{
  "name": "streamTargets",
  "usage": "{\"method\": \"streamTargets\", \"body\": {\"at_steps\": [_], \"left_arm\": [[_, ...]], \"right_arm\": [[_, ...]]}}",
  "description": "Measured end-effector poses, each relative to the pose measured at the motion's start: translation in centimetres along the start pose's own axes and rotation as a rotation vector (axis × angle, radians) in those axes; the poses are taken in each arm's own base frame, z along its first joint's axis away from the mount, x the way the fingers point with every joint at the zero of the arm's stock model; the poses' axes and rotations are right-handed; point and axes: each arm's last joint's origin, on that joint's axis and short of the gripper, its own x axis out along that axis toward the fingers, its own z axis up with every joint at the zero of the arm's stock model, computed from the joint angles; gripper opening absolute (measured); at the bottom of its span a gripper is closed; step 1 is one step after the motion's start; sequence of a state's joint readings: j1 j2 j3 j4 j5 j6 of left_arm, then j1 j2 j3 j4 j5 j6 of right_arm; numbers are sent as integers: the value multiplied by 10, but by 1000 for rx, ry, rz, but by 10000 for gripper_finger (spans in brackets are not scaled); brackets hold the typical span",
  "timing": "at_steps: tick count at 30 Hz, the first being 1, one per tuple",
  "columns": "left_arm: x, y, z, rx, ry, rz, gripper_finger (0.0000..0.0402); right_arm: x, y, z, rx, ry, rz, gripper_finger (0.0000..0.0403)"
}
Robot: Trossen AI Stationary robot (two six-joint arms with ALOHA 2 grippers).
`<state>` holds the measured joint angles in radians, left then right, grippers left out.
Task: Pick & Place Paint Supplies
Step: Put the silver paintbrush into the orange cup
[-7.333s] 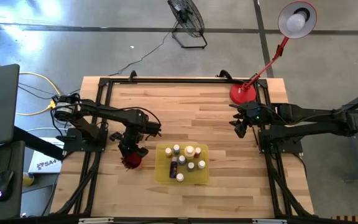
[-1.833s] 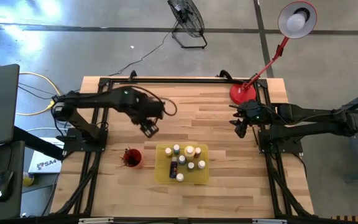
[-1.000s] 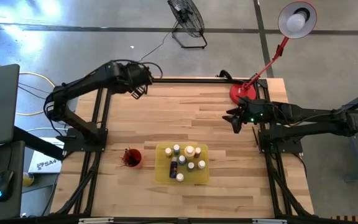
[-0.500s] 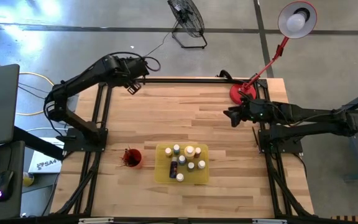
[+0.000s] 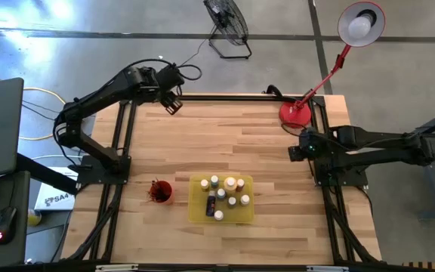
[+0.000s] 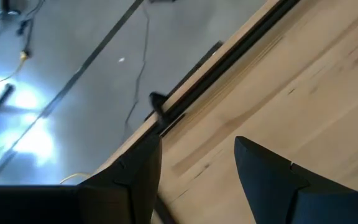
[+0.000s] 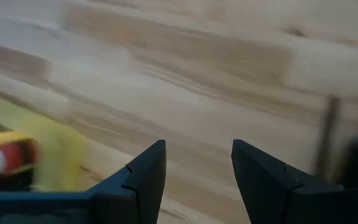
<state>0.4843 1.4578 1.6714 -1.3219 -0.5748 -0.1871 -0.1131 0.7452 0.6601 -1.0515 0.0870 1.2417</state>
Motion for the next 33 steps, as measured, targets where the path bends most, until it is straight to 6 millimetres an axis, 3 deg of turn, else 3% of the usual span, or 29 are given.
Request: {"method": "streamTargets", "body": {"at_steps": [5, 12, 17, 21, 25, 33], "left_arm": [[0, -3, 8, -49, -63, -83, 196], [-1, -5, 15, -77, -122, -113, 196], [-1, -4, 15, 6, -128, -86, 196], [-1, -2, 13, 68, -117, -32, 196], [0, -2, 12, 111, -108, -26, 196], [-1, -2, 13, 139, -120, -25, 196]], "right_arm": [[0, -7, -2, 30, -4, -90, 143], [13, 1, 1, 73, 0, -162, 13], [36, 21, 4, 73, 26, -177, 3], [52, 27, 5, 75, 100, -330, 3], [68, 26, 8, 54, 130, -539, 3], [105, 21, 18, -44, 184, -763, 2]]}}
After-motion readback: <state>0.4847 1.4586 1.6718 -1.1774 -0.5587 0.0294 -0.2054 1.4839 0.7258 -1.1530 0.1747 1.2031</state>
